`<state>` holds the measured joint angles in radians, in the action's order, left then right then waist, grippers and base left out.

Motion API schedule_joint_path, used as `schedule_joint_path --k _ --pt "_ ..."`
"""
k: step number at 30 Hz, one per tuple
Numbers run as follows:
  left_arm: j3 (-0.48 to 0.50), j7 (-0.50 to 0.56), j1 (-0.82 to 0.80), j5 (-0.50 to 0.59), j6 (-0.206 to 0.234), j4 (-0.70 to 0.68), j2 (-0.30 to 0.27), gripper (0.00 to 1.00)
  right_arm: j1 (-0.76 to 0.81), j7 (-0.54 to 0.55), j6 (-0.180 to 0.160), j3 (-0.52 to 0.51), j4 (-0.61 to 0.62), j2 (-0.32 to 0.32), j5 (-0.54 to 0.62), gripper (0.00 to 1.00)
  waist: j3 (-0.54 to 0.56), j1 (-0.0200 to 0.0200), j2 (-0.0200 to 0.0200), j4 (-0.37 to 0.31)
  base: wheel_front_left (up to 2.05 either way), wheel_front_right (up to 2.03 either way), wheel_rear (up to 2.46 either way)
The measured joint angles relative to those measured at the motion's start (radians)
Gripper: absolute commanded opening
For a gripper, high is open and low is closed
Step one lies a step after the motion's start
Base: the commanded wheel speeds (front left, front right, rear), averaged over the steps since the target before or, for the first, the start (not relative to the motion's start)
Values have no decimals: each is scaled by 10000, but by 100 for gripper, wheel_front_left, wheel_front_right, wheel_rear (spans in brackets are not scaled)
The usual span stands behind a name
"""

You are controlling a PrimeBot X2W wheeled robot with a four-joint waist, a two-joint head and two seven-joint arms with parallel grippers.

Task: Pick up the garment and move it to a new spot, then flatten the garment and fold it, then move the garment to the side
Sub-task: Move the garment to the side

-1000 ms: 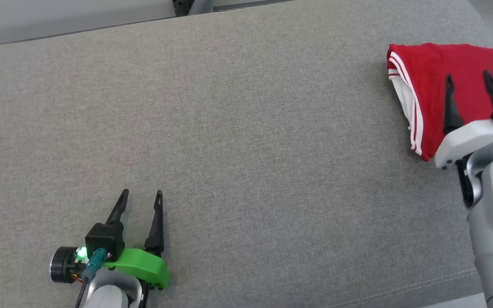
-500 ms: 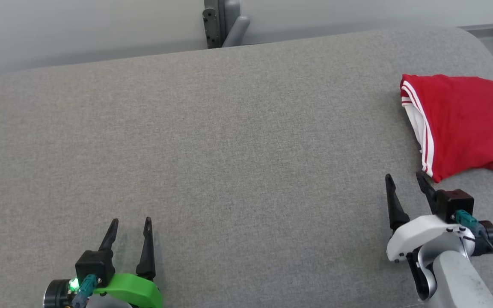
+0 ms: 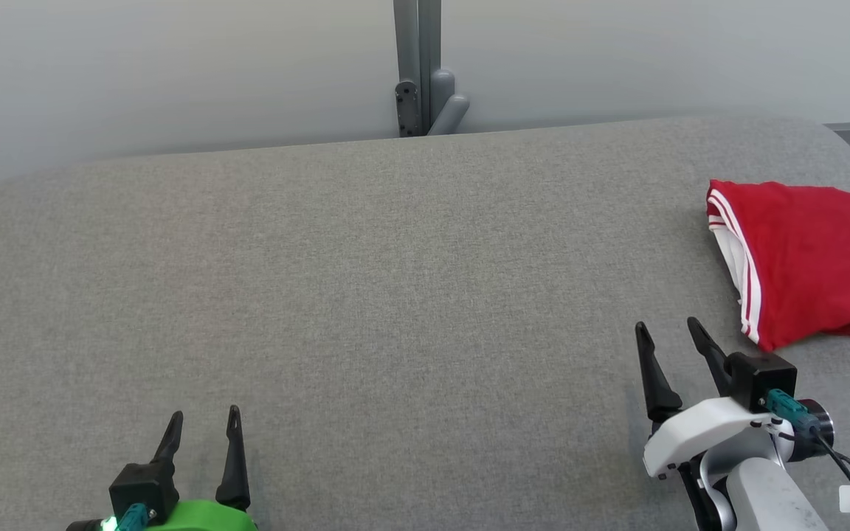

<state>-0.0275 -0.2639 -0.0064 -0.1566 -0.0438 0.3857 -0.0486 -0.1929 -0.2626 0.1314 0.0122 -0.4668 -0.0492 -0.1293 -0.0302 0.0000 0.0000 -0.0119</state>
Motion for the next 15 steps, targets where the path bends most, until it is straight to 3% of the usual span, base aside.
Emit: schedule_joint_path --k 15 --pt "291 0 126 -17 -105 0 0 100 251 -2 -2 291 598 -4 -508 100 499 0 0 110 0 0 0"
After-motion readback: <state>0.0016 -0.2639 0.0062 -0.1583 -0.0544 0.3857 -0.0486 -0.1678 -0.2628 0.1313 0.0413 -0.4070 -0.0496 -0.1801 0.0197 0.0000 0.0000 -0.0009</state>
